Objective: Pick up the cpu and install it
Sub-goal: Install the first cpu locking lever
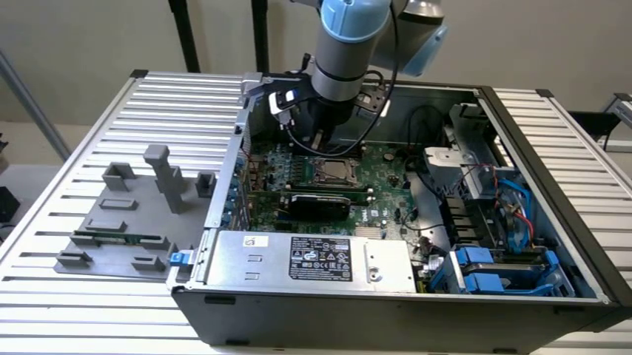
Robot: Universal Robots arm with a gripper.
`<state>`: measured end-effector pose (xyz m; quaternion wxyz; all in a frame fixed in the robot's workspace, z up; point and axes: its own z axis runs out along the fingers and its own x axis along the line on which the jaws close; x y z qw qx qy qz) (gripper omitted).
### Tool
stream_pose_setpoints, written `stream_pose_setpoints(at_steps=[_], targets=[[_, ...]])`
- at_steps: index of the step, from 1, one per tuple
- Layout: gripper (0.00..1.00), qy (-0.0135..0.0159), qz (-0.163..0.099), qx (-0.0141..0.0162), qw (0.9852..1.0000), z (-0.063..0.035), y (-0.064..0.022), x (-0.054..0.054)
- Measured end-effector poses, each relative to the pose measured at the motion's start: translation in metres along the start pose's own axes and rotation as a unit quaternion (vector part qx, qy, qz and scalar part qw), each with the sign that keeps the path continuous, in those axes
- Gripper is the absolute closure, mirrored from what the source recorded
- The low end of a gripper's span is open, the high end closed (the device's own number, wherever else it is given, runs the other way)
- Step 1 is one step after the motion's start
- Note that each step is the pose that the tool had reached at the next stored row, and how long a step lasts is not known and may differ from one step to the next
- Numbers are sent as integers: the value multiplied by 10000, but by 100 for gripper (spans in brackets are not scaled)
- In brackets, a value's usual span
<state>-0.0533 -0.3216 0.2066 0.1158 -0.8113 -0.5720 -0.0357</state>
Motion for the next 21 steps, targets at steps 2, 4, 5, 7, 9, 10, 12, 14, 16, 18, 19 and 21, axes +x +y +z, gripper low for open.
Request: stream_pose_setpoints(at_steps=[2, 4, 5, 7, 9, 10, 12, 14, 16, 18, 19, 21], targets=[[89, -21, 6, 3, 10000, 1, 5, 6], [89, -44, 13, 6, 10000, 4, 1, 21], [89, -53, 18, 9, 10000, 7, -2, 31], [89, -72, 27, 16, 10000, 12, -9, 50], [89, -84, 32, 21, 10000, 13, -9, 58], [89, -89, 35, 24, 10000, 14, -7, 61], [89, -96, 41, 24, 9999, 13, 7, 69], [89, -103, 47, 21, 9999, 12, 29, 80], [89, -110, 53, 16, 9999, 11, 51, 90], [89, -122, 60, 10, 9999, 9, 75, 98], [89, -129, 64, 7, 9999, 8, 86, 103], [89, -143, 72, 0, 9999, 7, 110, 111]])
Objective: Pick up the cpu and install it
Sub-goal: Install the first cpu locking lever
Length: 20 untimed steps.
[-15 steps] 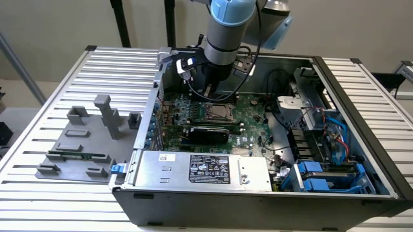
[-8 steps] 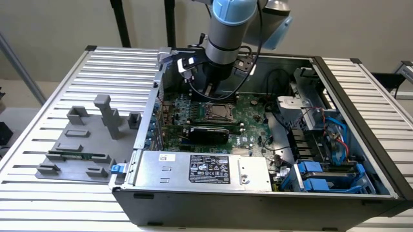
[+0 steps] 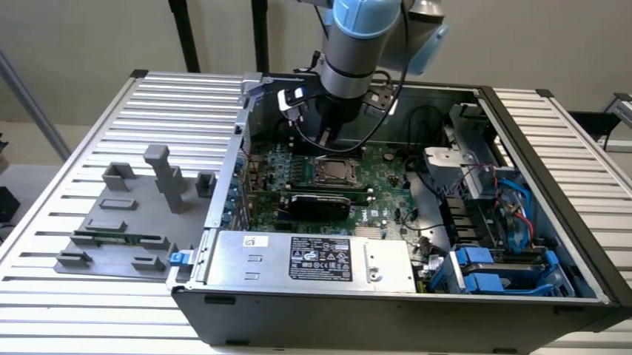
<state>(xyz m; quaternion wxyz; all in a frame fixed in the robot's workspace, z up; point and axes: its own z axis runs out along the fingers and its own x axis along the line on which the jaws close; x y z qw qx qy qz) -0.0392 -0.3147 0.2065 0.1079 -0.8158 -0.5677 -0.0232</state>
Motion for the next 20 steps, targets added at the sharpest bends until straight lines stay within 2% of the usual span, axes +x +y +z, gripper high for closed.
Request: stream_pose_setpoints(at_steps=[9, 20], targets=[[89, -111, 39, -49, 9999, -5, 80, 30], [89, -114, 39, -50, 9999, -30, 33, 52]])
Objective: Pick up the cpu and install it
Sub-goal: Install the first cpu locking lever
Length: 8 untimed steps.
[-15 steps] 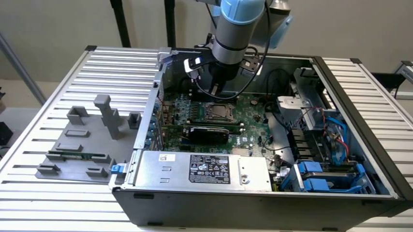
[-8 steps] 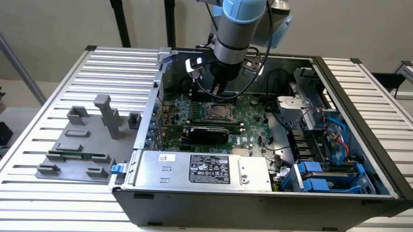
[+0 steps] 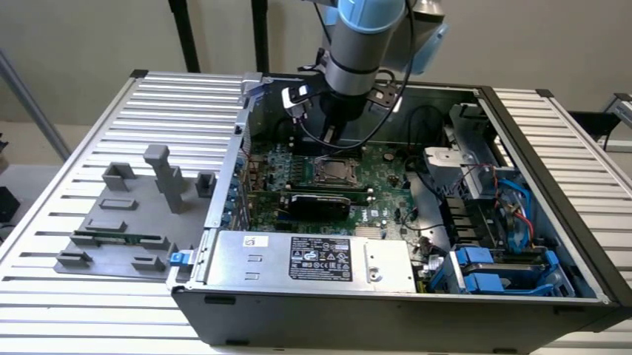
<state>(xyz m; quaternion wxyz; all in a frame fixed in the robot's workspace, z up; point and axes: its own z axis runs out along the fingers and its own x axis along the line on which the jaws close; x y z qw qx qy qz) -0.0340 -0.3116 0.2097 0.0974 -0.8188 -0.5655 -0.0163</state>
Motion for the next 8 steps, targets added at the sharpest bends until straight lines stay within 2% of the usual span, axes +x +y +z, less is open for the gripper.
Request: stream_pose_setpoints(at_steps=[8], targets=[[89, 1, 0, 0, 10000, -7, -7, 14]])
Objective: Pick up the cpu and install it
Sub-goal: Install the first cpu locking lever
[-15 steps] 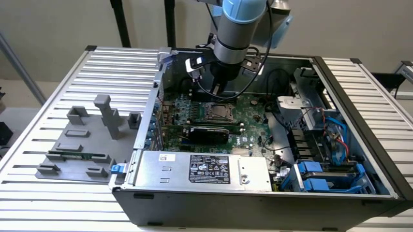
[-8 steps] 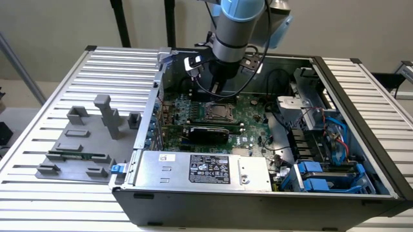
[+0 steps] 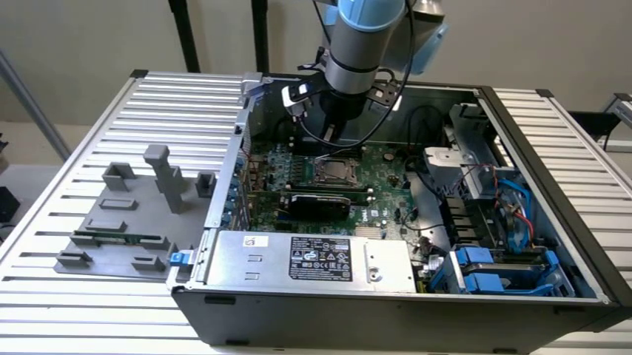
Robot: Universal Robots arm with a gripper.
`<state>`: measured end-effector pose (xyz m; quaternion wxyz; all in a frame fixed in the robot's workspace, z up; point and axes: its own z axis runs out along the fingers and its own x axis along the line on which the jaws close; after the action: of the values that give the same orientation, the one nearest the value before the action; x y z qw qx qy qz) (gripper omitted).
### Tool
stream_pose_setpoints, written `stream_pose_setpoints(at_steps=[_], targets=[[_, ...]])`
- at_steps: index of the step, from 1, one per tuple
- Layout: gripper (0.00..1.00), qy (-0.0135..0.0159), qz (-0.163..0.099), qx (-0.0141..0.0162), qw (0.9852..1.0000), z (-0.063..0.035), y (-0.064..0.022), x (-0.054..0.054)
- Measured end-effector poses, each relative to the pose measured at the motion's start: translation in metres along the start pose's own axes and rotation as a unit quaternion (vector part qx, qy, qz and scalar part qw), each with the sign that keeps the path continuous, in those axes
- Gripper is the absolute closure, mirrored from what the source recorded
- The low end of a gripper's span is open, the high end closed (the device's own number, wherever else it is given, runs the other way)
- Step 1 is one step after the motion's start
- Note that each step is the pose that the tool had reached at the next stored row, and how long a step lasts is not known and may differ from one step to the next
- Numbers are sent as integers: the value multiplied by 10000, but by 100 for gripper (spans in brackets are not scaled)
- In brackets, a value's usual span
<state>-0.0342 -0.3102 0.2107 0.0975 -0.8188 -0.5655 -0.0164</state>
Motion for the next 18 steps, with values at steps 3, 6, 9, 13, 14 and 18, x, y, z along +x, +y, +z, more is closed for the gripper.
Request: stream_pose_setpoints(at_steps=[3, 6, 9, 13, 14, 18], targets=[[89, 3, 1, 1, 10000, 0, 3, 1], [89, 23, 16, 6, 10000, -2, 4, 2], [89, 65, 67, 11, 10000, 1, 4, 1], [89, 81, 140, 3, 9999, 4, 13, -6], [89, 82, 159, 3, 9998, 1, 24, -13], [89, 70, 183, 36, 9998, -10, 56, -60]])
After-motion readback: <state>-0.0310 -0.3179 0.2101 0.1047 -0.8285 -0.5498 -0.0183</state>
